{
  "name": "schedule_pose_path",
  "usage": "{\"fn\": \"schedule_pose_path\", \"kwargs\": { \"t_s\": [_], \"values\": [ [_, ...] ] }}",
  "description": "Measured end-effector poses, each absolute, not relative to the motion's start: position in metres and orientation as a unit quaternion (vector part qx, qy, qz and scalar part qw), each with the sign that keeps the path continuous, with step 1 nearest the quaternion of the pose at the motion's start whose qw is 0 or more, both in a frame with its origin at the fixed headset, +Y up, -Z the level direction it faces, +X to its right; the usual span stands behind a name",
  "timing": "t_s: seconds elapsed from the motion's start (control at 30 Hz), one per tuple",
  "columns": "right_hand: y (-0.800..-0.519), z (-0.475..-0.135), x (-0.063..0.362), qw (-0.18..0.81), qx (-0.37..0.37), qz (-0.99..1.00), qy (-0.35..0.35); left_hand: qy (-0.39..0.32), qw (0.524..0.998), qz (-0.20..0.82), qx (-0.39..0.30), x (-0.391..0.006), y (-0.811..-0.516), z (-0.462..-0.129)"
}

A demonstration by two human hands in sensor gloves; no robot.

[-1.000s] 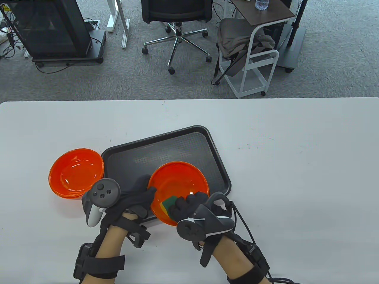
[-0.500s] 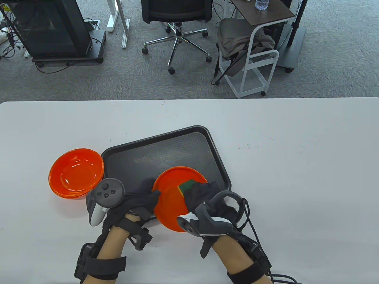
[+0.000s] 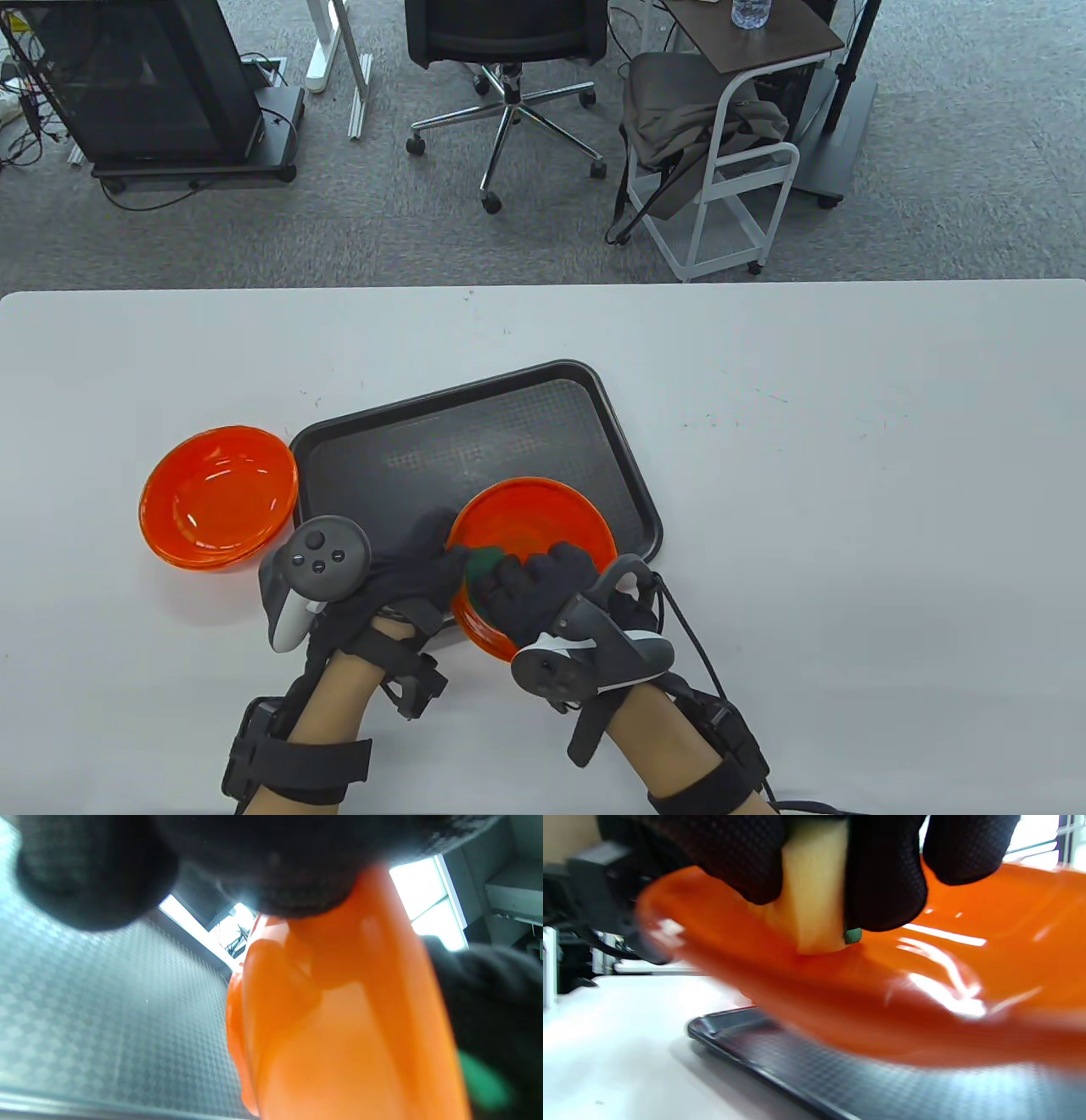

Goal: Wipe bowl with sponge

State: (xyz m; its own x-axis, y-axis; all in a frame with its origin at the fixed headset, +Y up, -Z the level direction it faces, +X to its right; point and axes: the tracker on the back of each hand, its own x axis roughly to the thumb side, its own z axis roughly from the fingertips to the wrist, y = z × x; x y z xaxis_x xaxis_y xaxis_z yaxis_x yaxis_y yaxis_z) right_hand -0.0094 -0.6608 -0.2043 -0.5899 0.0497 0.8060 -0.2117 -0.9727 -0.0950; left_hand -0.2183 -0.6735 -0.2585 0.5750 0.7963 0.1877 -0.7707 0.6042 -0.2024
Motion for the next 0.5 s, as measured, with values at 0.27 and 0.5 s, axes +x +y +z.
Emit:
{"fn": "schedule_pose_path", "kwargs": {
  "t_s": [0.27,0.5],
  "values": [
    [-0.657,-0.203,-0.009,-0.041,0.370,0.928,0.029,-0.109,0.906,0.409,-0.005,-0.232,-0.665,-0.258],
    [-0.656,-0.208,-0.005,-0.144,0.290,0.946,-0.009,-0.120,0.895,0.429,-0.027,-0.228,-0.666,-0.258]
  ]
}}
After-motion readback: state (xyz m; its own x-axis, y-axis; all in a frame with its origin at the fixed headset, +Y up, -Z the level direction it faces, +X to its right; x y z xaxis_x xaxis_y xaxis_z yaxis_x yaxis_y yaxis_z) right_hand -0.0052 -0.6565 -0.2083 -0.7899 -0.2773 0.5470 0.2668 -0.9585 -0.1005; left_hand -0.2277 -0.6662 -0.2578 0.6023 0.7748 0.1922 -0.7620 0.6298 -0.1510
